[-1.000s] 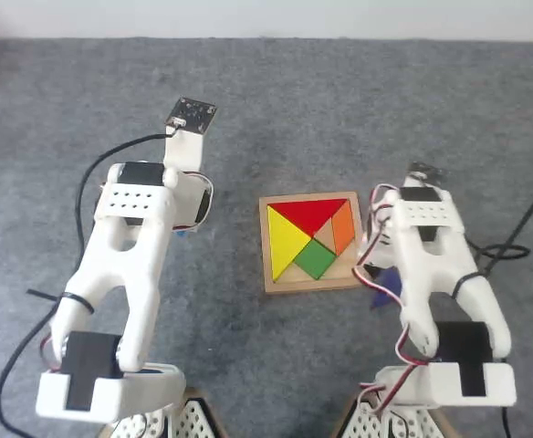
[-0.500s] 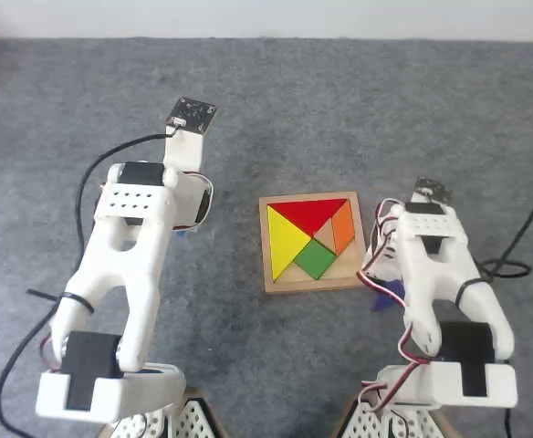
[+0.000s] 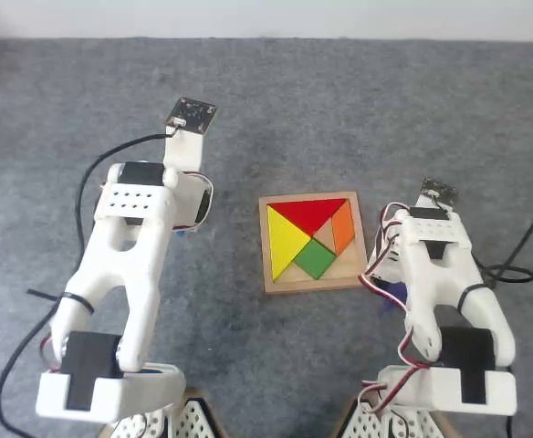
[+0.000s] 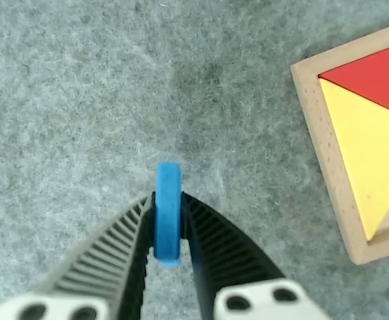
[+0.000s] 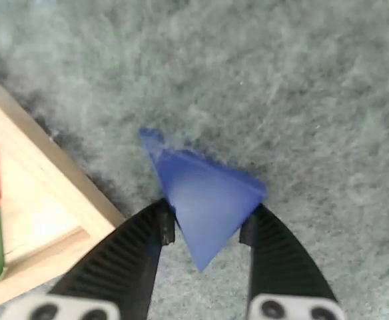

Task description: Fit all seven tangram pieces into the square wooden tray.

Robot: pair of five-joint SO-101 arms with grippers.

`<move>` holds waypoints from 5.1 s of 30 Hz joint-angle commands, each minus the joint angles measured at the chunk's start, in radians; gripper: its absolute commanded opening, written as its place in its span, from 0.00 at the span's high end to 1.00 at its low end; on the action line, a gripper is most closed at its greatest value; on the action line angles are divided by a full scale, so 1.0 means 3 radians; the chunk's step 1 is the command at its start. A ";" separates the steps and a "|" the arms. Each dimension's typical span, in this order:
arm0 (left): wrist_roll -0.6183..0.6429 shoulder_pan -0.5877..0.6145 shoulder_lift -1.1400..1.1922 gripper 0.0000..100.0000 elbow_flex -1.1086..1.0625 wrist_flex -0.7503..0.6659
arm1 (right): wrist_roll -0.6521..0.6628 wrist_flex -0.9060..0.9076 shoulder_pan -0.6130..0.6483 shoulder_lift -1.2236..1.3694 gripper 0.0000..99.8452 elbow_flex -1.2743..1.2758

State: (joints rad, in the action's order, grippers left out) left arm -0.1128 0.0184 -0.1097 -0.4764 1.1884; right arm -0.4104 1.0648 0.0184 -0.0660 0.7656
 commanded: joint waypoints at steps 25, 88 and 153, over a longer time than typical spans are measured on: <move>-0.0020 0.0031 -0.0184 0.99 0.0008 -0.0061 | 0.1432 -0.0018 -0.0105 -0.0299 0.77 -0.0302; -0.0020 0.0026 -0.0189 0.99 -0.0038 -0.0102 | 0.1770 0.0570 0.0100 0.0642 0.82 -0.0859; -0.0026 0.0031 -0.0189 0.99 -0.0038 -0.0107 | 0.2082 0.1092 -0.0059 -0.0565 0.93 -0.0414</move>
State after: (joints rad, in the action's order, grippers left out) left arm -0.1128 0.0184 -0.1097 -0.4918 1.1730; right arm 0.1373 1.3073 -0.0399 -0.1979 0.6736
